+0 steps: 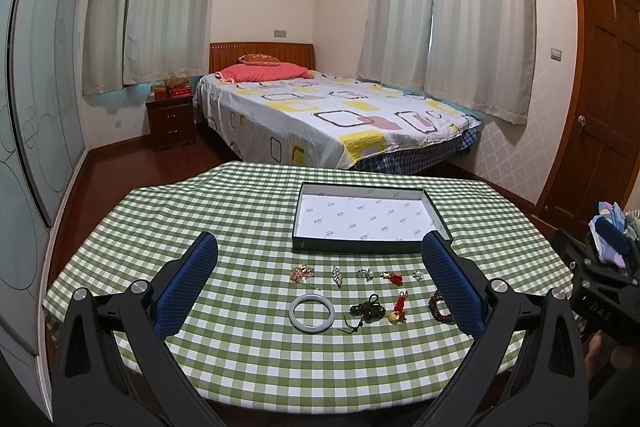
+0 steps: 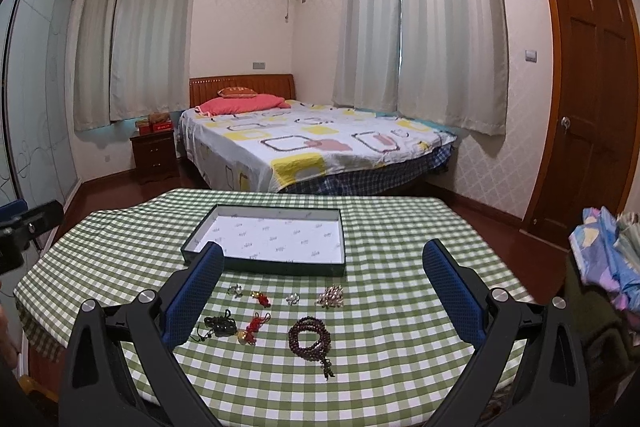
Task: Organize jewelry
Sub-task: 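Reach the right gripper to the dark red bead bracelet and grasp it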
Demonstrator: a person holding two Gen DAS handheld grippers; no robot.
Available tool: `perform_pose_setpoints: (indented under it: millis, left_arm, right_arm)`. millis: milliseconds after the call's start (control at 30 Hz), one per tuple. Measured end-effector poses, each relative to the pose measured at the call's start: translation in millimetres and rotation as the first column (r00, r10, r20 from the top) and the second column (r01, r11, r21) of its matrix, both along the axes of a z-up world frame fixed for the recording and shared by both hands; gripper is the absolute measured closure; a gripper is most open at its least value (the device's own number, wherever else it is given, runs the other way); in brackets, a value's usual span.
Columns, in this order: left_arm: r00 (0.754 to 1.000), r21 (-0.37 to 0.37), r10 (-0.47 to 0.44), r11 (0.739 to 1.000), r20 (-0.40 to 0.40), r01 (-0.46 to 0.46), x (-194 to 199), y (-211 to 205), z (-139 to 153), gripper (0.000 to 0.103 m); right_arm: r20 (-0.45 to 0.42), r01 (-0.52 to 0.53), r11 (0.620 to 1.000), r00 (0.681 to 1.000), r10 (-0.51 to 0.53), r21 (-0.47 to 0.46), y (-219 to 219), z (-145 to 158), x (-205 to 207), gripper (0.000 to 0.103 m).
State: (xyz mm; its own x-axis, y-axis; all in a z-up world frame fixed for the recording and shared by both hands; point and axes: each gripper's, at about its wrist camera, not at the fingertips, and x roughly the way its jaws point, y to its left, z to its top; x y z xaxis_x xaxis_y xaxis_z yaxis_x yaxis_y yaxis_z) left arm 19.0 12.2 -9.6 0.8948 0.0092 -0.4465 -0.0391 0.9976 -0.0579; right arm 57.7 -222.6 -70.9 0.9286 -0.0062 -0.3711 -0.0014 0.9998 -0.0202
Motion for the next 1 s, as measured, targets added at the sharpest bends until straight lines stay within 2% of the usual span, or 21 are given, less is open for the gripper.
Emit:
perform_pose_setpoints:
  millis: [200, 333, 500, 633, 733, 1000]
  left_arm:
    - [0.995, 0.000, -0.001, 1.000, -0.097, 0.001, 32, 3, -42, 0.004]
    - [0.987, 0.008, 0.016, 1.000, -0.157, -0.015, 57, 6, -87, 0.004]
    - [0.974, 0.011, 0.026, 1.000, -0.226, -0.024, 86, 9, -141, 0.004]
    - [0.957, -0.025, 0.020, 0.999, -0.291, -0.028, 106, 13, -170, 0.004]
    - [0.941, -0.024, 0.025, 0.999, -0.337, -0.035, 118, 15, -186, 0.004]
    - [0.916, -0.013, 0.034, 0.999, -0.399, -0.043, 142, 12, -208, 0.004]
  right_arm:
    - [-0.067, -0.004, 1.000, 0.998, 0.005, 0.008, -1, -49, 26, 0.006]
    - [-0.118, -0.012, 1.000, 0.993, 0.012, 0.002, -1, -88, 44, 0.006]
    - [-0.226, -0.017, 1.000, 0.974, 0.018, 0.007, 0, -135, 72, 0.007]
    - [-0.290, -0.018, 1.000, 0.957, 0.017, -0.002, 2, -154, 90, 0.007]
    - [-0.330, -0.021, 1.000, 0.944, 0.020, 0.001, 3, -166, 101, 0.007]
    - [-0.389, -0.017, 1.000, 0.921, 0.015, -0.001, 2, -179, 126, 0.007]
